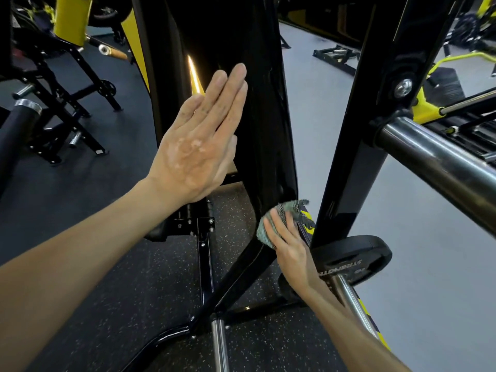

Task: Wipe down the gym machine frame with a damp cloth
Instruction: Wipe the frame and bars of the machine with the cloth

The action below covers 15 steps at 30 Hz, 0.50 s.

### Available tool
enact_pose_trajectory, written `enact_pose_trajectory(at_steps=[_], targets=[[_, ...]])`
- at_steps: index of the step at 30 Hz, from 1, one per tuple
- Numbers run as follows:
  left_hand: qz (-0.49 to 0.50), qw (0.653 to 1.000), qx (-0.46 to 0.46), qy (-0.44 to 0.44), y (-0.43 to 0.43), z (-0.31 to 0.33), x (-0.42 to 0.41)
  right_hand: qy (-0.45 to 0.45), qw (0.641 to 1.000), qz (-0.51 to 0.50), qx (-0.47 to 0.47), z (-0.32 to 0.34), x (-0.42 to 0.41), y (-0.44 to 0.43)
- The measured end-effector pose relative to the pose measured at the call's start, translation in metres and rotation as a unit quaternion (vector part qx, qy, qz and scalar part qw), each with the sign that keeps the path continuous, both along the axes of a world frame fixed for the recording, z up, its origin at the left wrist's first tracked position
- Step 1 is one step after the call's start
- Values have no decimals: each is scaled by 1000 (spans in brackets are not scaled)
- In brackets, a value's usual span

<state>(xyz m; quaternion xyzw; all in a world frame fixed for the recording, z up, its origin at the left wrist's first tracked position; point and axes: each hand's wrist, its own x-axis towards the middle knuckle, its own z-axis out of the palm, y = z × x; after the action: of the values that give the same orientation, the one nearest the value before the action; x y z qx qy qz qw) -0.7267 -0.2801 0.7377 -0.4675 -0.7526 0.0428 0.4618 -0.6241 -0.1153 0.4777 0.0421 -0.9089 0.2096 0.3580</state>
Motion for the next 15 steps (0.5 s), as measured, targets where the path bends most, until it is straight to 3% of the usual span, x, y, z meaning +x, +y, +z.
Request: enact_pose_trajectory(at_steps=[5, 8, 11, 14, 15], targets=[[-1, 998, -42, -45, 1, -11, 9, -28, 990, -11, -140, 10, 16, -17], [-17, 995, -54, -85, 1, -12, 19, -26, 945, -30, -325, 61, 33, -30], [-20, 990, -76, -117, 4, -7, 34, -43, 839, -64, -539, 142, 40, -32], [-3, 987, -88, -136, 1, 9, 45, -53, 670, -23, -740, 220, 39, -16], [5, 987, -84, -138, -1, 17, 47, -48, 653, -15, -756, 237, 38, -10]])
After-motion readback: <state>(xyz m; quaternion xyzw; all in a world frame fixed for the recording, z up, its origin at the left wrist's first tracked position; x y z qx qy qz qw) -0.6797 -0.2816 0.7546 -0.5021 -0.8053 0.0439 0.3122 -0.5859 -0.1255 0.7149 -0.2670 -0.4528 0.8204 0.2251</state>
